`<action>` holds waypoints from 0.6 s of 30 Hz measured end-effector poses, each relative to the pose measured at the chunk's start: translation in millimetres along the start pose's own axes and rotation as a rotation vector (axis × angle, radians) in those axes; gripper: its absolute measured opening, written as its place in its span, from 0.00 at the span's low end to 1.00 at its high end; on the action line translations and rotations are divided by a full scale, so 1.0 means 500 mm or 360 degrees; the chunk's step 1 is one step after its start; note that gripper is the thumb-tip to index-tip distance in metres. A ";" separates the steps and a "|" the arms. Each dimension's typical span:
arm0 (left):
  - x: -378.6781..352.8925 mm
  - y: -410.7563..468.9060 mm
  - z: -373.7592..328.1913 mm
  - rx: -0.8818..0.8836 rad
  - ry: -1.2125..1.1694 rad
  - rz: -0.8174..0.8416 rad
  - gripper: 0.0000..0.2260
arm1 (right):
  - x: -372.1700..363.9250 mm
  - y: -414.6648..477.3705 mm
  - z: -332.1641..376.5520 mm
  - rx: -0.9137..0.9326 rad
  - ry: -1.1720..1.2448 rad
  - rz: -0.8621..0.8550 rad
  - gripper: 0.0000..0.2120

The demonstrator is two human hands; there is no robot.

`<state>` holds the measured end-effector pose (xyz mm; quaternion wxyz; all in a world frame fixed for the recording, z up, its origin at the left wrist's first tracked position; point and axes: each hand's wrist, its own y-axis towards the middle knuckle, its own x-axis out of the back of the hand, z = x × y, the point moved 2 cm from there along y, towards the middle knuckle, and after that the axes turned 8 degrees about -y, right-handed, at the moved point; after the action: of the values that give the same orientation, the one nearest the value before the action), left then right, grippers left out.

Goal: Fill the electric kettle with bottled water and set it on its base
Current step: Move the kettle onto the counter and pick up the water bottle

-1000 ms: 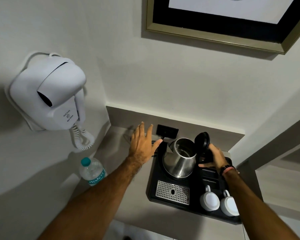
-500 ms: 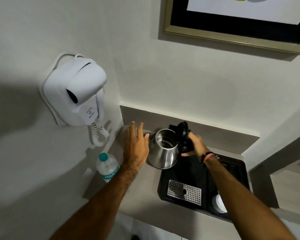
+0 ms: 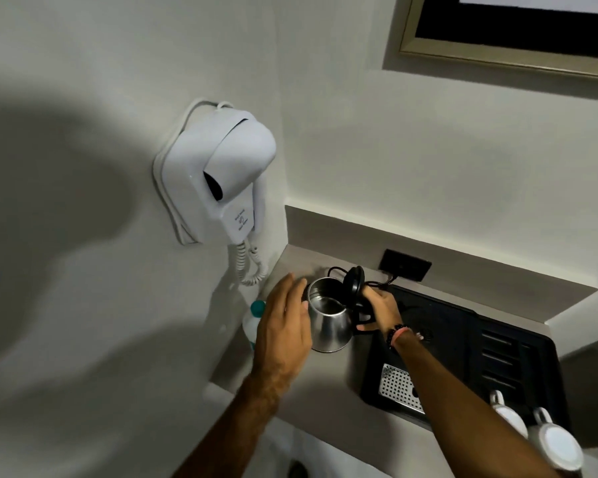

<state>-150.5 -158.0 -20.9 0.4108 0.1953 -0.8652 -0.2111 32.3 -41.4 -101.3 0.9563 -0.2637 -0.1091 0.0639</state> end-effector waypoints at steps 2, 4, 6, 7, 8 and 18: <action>0.013 -0.017 0.010 -0.0042 -0.0072 -0.0083 0.14 | -0.001 0.010 -0.012 -0.0030 0.0019 -0.0037 0.19; 0.030 -0.031 0.028 -0.0073 -0.0108 -0.0239 0.13 | 0.001 0.018 -0.014 -0.0034 0.0022 -0.0048 0.20; 0.049 -0.042 0.054 0.0041 -0.0134 -0.0356 0.13 | 0.003 0.025 -0.014 -0.0028 0.0015 -0.0046 0.21; 0.060 -0.044 0.069 0.0159 -0.0140 -0.0378 0.14 | 0.002 0.027 -0.015 -0.0022 0.0010 -0.0044 0.20; 0.069 -0.045 0.085 0.0294 -0.0131 -0.0370 0.14 | 0.003 0.029 -0.017 -0.0015 0.0005 -0.0043 0.20; 0.080 -0.034 0.185 0.0641 -0.0317 0.0120 0.16 | 0.018 0.040 -0.007 0.0416 -0.1082 -0.0093 0.36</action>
<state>-244.4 -173.4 -57.6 0.2836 0.2191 -0.9328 -0.0369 40.5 -24.4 -113.3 0.8925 -0.0998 -0.4191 0.1339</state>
